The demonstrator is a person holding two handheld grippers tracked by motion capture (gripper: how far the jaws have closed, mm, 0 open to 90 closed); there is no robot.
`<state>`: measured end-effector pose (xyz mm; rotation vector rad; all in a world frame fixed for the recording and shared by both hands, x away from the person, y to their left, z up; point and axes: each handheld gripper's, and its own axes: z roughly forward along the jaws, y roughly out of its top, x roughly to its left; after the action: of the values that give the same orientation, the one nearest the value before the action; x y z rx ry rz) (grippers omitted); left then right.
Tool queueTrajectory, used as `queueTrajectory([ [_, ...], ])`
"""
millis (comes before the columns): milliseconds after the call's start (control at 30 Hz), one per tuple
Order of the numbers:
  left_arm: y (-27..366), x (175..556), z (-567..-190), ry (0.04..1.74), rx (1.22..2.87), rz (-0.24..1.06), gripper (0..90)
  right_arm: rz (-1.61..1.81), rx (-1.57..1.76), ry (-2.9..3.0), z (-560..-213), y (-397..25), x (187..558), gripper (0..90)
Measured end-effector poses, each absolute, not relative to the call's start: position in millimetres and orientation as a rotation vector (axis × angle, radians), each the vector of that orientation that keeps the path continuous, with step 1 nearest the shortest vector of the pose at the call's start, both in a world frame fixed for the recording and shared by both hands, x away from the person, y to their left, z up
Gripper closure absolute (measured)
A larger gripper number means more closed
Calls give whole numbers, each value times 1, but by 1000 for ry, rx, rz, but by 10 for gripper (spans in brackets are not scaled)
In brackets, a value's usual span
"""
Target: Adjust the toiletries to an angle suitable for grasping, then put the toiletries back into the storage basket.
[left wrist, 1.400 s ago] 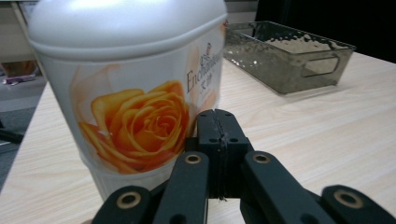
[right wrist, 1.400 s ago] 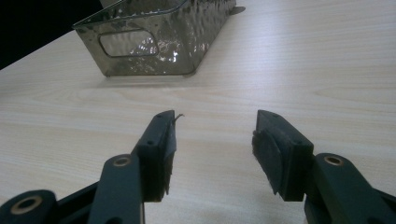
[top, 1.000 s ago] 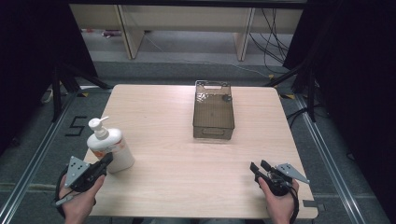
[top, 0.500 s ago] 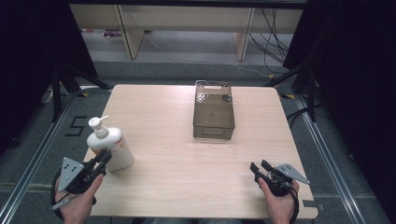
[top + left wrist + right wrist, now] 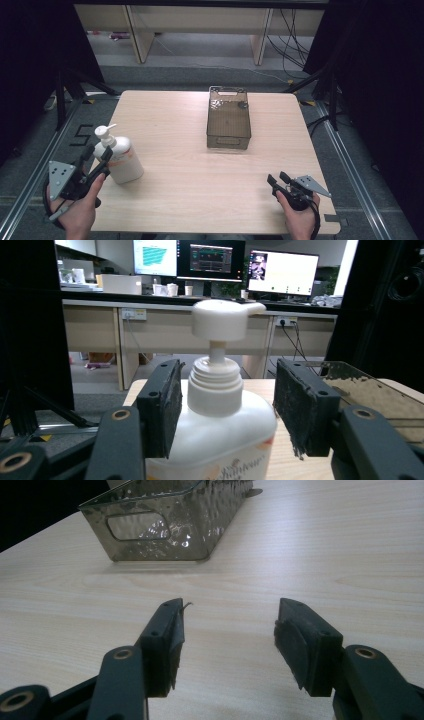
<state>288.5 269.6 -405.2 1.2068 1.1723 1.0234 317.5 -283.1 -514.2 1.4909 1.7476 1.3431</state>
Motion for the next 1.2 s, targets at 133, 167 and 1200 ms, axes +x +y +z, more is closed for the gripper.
queueTrajectory([
  [133,269,291,-403,1177,1199,1044,441,1367,1500,1740,-515,-282,319,454],
  [167,269,291,-402,1176,1199,1051,441,1370,1516,1728,-516,-281,319,455],
  [1200,260,308,-390,1212,1176,1088,445,1322,1470,1792,-515,-275,322,437],
])
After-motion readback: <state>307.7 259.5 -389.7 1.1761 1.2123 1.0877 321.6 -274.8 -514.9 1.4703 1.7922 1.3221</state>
